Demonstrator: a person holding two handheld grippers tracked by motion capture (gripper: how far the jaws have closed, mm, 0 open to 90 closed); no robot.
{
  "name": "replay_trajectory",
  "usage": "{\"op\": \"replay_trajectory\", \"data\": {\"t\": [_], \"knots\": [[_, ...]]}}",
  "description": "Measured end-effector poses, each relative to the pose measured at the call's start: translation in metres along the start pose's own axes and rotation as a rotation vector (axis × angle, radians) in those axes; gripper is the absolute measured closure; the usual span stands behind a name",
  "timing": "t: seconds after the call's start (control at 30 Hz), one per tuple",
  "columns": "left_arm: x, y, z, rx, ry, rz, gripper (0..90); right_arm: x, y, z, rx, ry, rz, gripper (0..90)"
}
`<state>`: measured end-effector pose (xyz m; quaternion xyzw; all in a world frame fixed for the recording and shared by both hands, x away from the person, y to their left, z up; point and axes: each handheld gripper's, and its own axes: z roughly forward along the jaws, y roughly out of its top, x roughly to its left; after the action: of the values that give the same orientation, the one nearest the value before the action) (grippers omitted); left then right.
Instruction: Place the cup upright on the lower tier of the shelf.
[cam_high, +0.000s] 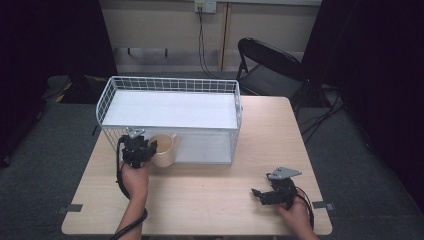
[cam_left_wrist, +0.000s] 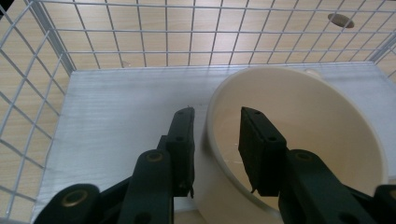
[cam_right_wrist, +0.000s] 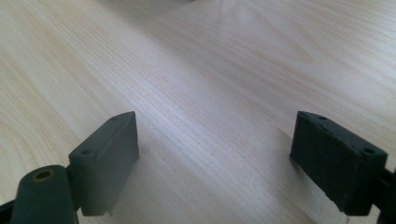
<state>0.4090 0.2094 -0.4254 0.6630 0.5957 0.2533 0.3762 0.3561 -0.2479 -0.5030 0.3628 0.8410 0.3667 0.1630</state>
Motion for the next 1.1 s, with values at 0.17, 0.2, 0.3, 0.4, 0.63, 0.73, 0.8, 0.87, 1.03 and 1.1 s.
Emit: {"op": "replay_trajectory", "data": {"t": [0.17, 0.2, 0.3, 0.4, 0.63, 0.73, 0.8, 0.87, 1.03, 1.1], "knots": [[0.002, 0.002, -0.009, -0.003, -0.001, 0.006, 62.6, 0.000, 0.000, 0.000, 0.000, 0.000, 0.000, 14.5], [0.002, 0.003, -0.011, -0.002, -0.005, 0.007, 62.1, 0.000, 0.000, 0.000, 0.000, 0.000, 0.000, 14.5], [0.003, 0.003, -0.014, -0.005, -0.012, 0.009, 60.7, 0.000, 0.000, 0.000, 0.000, 0.000, 0.000, 14.5], [0.005, 0.001, -0.020, 0.000, -0.021, 0.004, 60.0, 0.000, 0.000, 0.000, 0.000, 0.000, 0.000, 14.5], [0.005, -0.001, -0.031, -0.006, -0.047, 0.022, 58.4, 0.000, 0.000, 0.000, 0.000, 0.000, 0.000, 14.5], [0.005, -0.001, -0.035, -0.001, -0.056, 0.024, 58.4, 0.000, 0.000, 0.000, 0.000, 0.000, 0.000, 14.5], [0.005, -0.001, -0.037, 0.000, -0.063, 0.029, 58.2, 0.000, 0.000, 0.000, 0.000, 0.000, 0.000, 14.5], [0.005, -0.002, -0.039, -0.002, -0.071, 0.031, 57.5, 0.000, 0.000, 0.000, 0.001, 0.000, 0.001, 14.5], [0.003, -0.002, -0.046, -0.002, -0.086, 0.051, 53.5, 0.000, 0.000, 0.000, 0.000, 0.000, 0.000, 14.5], [0.003, -0.003, -0.049, -0.008, -0.093, 0.054, 51.7, 0.000, 0.000, 0.000, 0.000, 0.000, 0.000, 14.5]]}}
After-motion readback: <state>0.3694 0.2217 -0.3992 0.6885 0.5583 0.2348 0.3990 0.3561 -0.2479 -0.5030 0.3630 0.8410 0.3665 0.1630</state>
